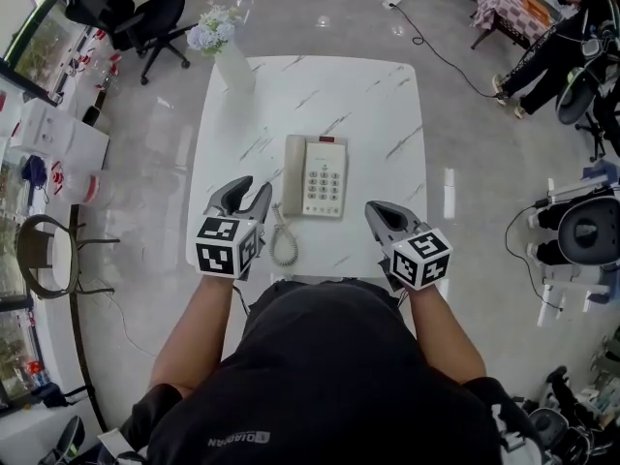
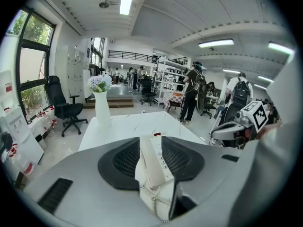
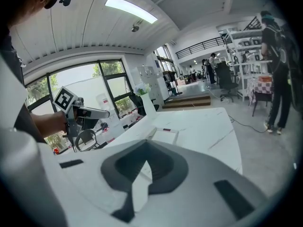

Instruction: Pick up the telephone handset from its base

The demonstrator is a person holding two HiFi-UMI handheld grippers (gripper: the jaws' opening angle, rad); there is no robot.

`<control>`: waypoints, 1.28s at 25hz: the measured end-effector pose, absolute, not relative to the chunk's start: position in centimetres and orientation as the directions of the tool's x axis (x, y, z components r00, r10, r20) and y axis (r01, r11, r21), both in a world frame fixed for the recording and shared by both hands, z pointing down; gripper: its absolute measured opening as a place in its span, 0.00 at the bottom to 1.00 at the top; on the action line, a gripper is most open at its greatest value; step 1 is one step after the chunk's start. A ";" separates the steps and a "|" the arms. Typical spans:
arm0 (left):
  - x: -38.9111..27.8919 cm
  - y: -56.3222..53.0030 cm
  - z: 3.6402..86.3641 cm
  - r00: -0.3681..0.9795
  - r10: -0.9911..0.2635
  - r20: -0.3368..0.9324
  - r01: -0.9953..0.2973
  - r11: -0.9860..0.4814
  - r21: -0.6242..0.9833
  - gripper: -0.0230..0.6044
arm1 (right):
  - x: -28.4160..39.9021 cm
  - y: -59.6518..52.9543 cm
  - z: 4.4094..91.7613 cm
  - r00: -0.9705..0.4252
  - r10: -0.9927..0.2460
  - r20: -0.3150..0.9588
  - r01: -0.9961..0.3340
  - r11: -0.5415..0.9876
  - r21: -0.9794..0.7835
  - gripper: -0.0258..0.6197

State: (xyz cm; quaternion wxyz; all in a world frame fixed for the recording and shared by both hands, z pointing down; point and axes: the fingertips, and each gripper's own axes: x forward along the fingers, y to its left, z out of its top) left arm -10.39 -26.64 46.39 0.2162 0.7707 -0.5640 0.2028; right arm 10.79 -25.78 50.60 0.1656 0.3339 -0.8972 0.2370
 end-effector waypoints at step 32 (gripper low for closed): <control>-9.7 -30.3 49.7 0.265 -0.705 0.658 -0.962 -0.239 0.131 0.37 | 11.8 -27.0 51.0 -0.710 -0.531 0.462 -0.693 0.643 -0.327 0.04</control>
